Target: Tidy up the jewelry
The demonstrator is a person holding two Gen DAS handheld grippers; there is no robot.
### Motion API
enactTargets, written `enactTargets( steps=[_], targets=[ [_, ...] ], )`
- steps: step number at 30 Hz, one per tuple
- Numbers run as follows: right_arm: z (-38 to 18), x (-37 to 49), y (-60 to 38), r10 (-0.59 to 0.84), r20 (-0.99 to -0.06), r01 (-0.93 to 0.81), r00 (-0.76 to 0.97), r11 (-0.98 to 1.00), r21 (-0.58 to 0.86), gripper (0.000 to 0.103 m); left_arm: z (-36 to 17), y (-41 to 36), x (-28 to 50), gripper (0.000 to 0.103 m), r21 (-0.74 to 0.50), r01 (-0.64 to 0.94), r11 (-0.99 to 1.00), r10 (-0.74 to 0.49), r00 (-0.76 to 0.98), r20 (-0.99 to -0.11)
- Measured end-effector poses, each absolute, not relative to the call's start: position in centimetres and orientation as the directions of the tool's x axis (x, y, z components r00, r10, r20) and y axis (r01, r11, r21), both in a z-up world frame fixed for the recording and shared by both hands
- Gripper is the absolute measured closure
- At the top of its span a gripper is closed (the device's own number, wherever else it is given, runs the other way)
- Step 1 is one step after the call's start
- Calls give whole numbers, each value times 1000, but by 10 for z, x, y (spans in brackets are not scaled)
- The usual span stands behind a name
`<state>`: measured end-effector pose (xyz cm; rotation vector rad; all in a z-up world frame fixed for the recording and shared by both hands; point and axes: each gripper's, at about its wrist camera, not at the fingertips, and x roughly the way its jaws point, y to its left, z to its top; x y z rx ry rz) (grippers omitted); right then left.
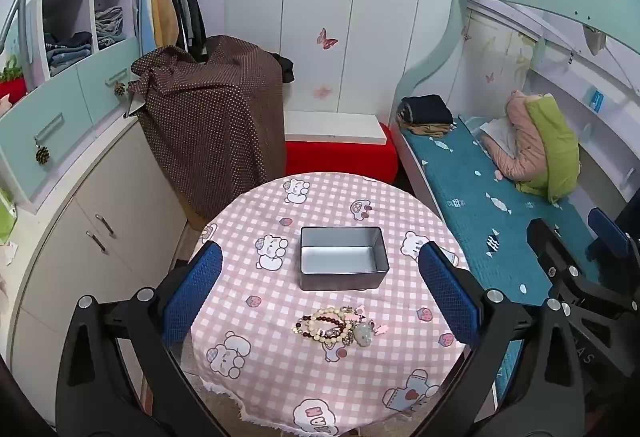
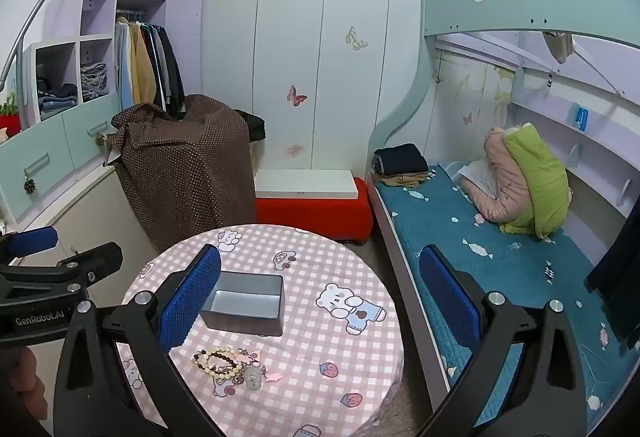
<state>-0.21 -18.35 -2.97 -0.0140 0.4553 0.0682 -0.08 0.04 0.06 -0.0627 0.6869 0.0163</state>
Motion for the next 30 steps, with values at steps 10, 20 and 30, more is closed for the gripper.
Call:
enactTargets(
  steps=[10,20,30],
  targets=[
    [-26,-3,-179,65,-436,-71,897,997,3,8,0,0,0,5,-52,-38,998,-4,770,-638],
    [-29,-5,-177,74,-436,-80,897,997,3,8,-3,1,3,5,-57,-40,998,-6,766,-643],
    [-30,-4,-177,80,-440,-84,895,996,11,8,-6,4,-2,5,-48,-40,998,0,769,-639]
  ],
)
